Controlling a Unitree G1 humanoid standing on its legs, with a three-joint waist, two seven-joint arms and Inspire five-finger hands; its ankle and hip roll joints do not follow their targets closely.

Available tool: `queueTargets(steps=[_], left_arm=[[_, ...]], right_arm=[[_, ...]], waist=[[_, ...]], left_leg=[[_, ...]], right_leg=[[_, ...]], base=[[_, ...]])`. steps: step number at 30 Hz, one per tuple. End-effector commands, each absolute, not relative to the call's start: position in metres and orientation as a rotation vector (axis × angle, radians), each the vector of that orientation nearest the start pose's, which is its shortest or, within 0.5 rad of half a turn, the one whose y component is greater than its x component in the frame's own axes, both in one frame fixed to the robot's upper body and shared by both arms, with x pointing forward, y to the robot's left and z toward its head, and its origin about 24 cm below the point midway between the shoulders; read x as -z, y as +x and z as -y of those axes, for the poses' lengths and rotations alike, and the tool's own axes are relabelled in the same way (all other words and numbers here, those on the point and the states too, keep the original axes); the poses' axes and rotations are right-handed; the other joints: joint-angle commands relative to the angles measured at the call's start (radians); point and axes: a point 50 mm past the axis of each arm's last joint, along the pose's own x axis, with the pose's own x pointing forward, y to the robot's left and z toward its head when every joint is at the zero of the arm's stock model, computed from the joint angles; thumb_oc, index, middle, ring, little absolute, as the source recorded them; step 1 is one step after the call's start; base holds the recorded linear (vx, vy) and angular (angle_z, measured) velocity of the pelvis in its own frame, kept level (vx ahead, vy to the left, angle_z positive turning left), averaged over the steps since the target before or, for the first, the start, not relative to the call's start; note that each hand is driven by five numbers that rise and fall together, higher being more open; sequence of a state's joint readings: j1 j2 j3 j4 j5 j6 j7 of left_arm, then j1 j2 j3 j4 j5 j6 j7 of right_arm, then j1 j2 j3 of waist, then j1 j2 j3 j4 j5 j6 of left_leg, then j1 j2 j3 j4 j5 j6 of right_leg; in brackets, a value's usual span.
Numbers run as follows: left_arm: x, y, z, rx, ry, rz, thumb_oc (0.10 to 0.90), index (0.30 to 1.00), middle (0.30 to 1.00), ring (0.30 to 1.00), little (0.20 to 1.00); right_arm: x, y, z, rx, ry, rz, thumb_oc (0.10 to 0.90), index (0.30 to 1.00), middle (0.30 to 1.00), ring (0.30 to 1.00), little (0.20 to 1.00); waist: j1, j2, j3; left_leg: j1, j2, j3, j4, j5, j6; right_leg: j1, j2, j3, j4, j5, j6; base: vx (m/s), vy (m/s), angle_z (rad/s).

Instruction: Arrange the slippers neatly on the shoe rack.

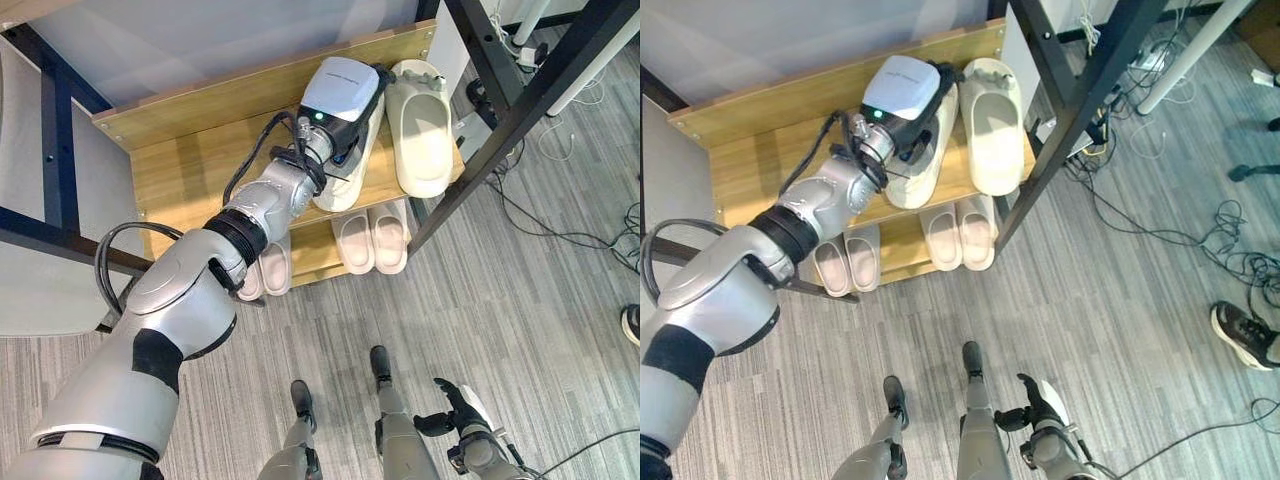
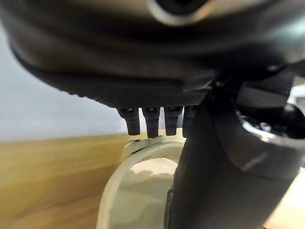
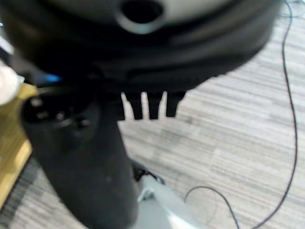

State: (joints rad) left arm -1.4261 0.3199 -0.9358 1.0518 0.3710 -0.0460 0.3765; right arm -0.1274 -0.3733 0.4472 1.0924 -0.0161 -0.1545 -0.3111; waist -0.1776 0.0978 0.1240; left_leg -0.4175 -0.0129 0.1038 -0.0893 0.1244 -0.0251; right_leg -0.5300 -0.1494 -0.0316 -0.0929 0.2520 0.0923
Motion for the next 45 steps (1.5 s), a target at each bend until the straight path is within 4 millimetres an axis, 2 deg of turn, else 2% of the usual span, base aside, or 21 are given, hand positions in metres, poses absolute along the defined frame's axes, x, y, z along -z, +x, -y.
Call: queueTargets(steps=[1,6,10,16,19,24,27,28,29,34,35,38,40,41,44,45], left_arm=[[-0.32,0.415,-0.082,-0.176,1.319,0.715,0.8,0.9,0.9,0.9,0.9],[-0.323,0.414,-0.092,-0.172,1.268,0.72,0.8,0.9,0.9,0.9,0.9],[-0.322,0.408,-0.088,-0.137,1.21,0.771,0.8,0.9,0.9,0.9,0.9],[-0.308,0.399,-0.087,-0.065,1.151,0.826,0.8,0.9,0.9,0.9,0.9],[-0.314,0.392,-0.082,-0.047,1.186,0.888,0.8,0.9,0.9,0.9,0.9],[-0.309,0.384,-0.082,-0.021,1.131,0.928,0.8,0.9,0.9,0.9,0.9],[-0.306,0.379,-0.081,0.005,0.979,0.927,0.8,0.9,0.9,0.9,0.9],[-0.303,0.375,-0.084,0.026,0.852,0.922,0.8,0.9,0.9,0.9,0.9],[-0.303,0.375,-0.084,0.026,0.851,0.921,0.8,0.9,0.9,0.9,0.9],[-0.288,0.367,-0.099,0.043,0.6,0.883,0.8,0.9,0.9,0.9,0.9],[-0.288,0.367,-0.099,0.043,0.6,0.883,0.8,0.9,0.9,0.9,0.9],[-0.264,0.365,-0.115,0.093,0.441,0.79,0.8,0.9,0.9,0.9,0.9],[-0.258,0.364,-0.12,0.115,0.343,0.75,0.8,0.9,0.9,0.9,0.9],[-0.258,0.364,-0.12,0.115,0.343,0.75,0.8,0.9,0.9,0.9,0.9],[-0.233,0.364,-0.13,0.199,0.243,0.632,0.8,0.9,0.9,0.9,0.9],[-0.233,0.364,-0.13,0.199,0.243,0.632,0.8,0.9,0.9,0.9,0.9]], right_arm=[[0.117,0.166,0.272,0.104,-0.764,-0.813,0.8,0.9,0.9,0.9,0.9],[0.119,0.162,0.271,0.101,-0.755,-0.834,0.8,0.9,0.9,0.9,0.9],[0.121,0.158,0.271,0.109,-0.744,-0.846,0.8,0.9,0.9,0.9,0.9],[0.121,0.156,0.273,0.13,-0.735,-0.855,0.8,0.9,0.9,0.9,0.9],[0.12,0.156,0.274,0.143,-0.722,-0.857,0.8,0.9,0.9,0.9,0.9],[0.121,0.155,0.275,0.162,-0.705,-0.859,0.8,0.9,0.9,0.9,0.9],[0.122,0.151,0.275,0.162,-0.699,-0.874,0.8,0.9,0.9,0.9,0.9],[0.124,0.147,0.275,0.163,-0.693,-0.889,0.8,0.9,0.9,0.9,0.9],[0.124,0.147,0.275,0.162,-0.694,-0.889,0.8,0.9,0.9,0.9,0.9],[0.127,0.143,0.271,0.166,-0.67,-0.907,0.8,0.9,0.9,0.9,0.9],[0.127,0.143,0.271,0.166,-0.67,-0.907,0.8,0.9,0.9,0.9,0.9],[0.127,0.145,0.27,0.164,-0.66,-0.907,0.8,0.9,0.9,0.9,0.9],[0.127,0.146,0.269,0.16,-0.657,-0.908,0.8,0.9,0.9,0.9,0.9],[0.127,0.146,0.269,0.16,-0.657,-0.908,0.8,0.9,0.9,0.9,0.9],[0.128,0.146,0.266,0.133,-0.653,-0.913,0.8,0.9,0.9,0.9,0.9],[0.128,0.146,0.266,0.133,-0.653,-0.913,0.8,0.9,0.9,0.9,0.9]], waist=[[0.024,0.013,0.021],[0.033,0.019,0.016],[0.042,0.022,0.017],[0.062,0.025,0.027],[0.071,0.028,0.031],[0.086,0.031,0.042],[0.092,0.031,0.043],[0.096,0.033,0.043],[0.095,0.034,0.042],[0.108,0.035,0.041],[0.108,0.035,0.041],[0.117,0.032,0.037],[0.12,0.032,0.035],[0.12,0.032,0.035],[0.122,0.024,0.026],[0.122,0.024,0.026]], left_leg=[[-0.065,0.001,-0.036,0.002,-0.032,-0.022],[-0.066,-0.002,-0.039,0.002,-0.028,-0.021],[-0.061,-0.004,-0.04,0.002,-0.029,-0.022],[-0.05,-0.009,-0.046,0.002,-0.026,-0.024],[-0.048,-0.011,-0.051,0.002,-0.025,-0.025],[-0.043,-0.014,-0.054,0.002,-0.021,-0.026],[-0.038,-0.015,-0.056,0.002,-0.019,-0.027],[-0.036,-0.016,-0.057,0.002,-0.018,-0.027],[-0.035,-0.016,-0.057,0.002,-0.018,-0.027],[-0.028,-0.019,-0.062,0.002,-0.016,-0.028],[-0.028,-0.019,-0.062,0.002,-0.016,-0.028],[-0.021,-0.022,-0.067,0.002,-0.014,-0.027],[-0.022,-0.024,-0.069,0.002,-0.012,-0.026],[-0.022,-0.024,-0.069,0.002,-0.012,-0.026],[-0.025,-0.024,-0.07,0.002,-0.01,-0.025],[-0.025,-0.024,-0.07,0.002,-0.01,-0.025]], right_leg=[[0.02,0.001,-0.024,0.006,-0.116,0.075],[0.023,0.0,-0.026,0.006,-0.116,0.074],[0.03,-0.002,-0.032,0.006,-0.118,0.074],[0.045,-0.005,-0.04,0.006,-0.121,0.074],[0.05,-0.006,-0.042,0.006,-0.122,0.074],[0.058,-0.007,-0.047,0.006,-0.124,0.075],[0.064,-0.009,-0.049,0.006,-0.124,0.075],[0.067,-0.01,-0.053,0.006,-0.124,0.074],[0.067,-0.01,-0.053,0.006,-0.124,0.074],[0.077,-0.011,-0.061,0.006,-0.125,0.073],[0.077,-0.011,-0.061,0.006,-0.125,0.073],[0.086,-0.013,-0.067,0.006,-0.123,0.071],[0.088,-0.014,-0.07,0.006,-0.122,0.071],[0.088,-0.014,-0.07,0.006,-0.122,0.071],[0.087,-0.015,-0.076,0.006,-0.12,0.069],[0.087,-0.015,-0.076,0.006,-0.12,0.069]], base=[[0.0,0.0,0.0],[0.0,0.0,0.0],[0.0,0.0,0.0],[0.0,0.0,0.0],[-0.01,0.004,0.04],[-0.02,0.002,0.04],[0.0,0.0,0.0],[0.0,0.0,0.0],[0.0,0.0,0.0],[-0.01,-0.002,0.03],[-0.01,0.006,0.06],[-0.01,0.008,0.06],[-0.01,0.007,-0.02],[-0.02,0.013,0.07],[-0.01,0.007,0.04],[0.0,0.0,0.0]])
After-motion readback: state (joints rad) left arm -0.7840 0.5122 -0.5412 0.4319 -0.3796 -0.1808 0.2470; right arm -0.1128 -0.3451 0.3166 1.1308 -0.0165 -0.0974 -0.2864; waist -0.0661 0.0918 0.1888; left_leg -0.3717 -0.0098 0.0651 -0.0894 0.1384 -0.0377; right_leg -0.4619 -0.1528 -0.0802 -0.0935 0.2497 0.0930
